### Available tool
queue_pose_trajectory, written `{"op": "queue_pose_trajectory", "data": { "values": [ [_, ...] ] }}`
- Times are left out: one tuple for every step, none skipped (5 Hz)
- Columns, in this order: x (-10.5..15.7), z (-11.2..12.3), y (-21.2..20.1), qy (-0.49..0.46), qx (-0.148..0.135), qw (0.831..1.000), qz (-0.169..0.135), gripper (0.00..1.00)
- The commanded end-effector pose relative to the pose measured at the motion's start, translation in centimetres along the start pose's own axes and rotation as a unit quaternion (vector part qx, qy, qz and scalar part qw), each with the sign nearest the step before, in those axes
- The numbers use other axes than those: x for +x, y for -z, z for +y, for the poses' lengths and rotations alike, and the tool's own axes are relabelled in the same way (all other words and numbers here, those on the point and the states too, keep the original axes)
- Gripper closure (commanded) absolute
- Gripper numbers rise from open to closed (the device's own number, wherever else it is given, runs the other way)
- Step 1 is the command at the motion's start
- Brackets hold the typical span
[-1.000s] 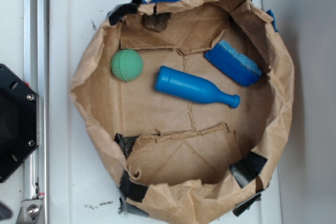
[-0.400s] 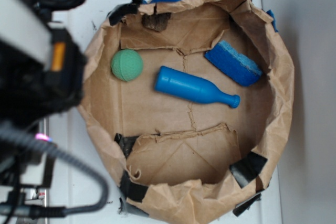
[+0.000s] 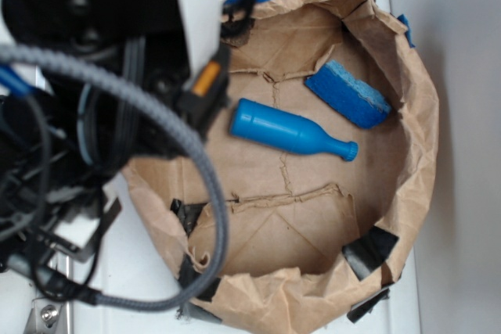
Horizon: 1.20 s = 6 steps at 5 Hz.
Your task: Grab the blue sponge.
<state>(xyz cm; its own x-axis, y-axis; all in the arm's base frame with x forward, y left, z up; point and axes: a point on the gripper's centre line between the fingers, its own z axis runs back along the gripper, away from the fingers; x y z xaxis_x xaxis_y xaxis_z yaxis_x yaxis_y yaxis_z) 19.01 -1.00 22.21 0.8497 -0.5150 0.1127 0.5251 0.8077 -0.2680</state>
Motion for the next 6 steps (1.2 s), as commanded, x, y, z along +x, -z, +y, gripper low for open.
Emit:
{"op": "queue_pose_trajectory", "data": {
  "values": [
    [0.4,-0.1,-1.0,0.003,0.015,1.000,-0.019,0.00],
    [0.4,-0.1,-1.0,0.003,0.015,1.000,-0.019,0.00],
    [1.5,1.9,-0.2,0.058,-0.003,0.998,-0.007,0.00],
    [3.0,3.4,0.7,0.126,0.026,0.992,0.000,0.00],
    [3.3,4.4,1.8,0.176,0.079,0.981,0.002,0.00],
    [3.1,6.8,3.4,0.146,0.110,0.983,-0.020,0.00]
  ]
}}
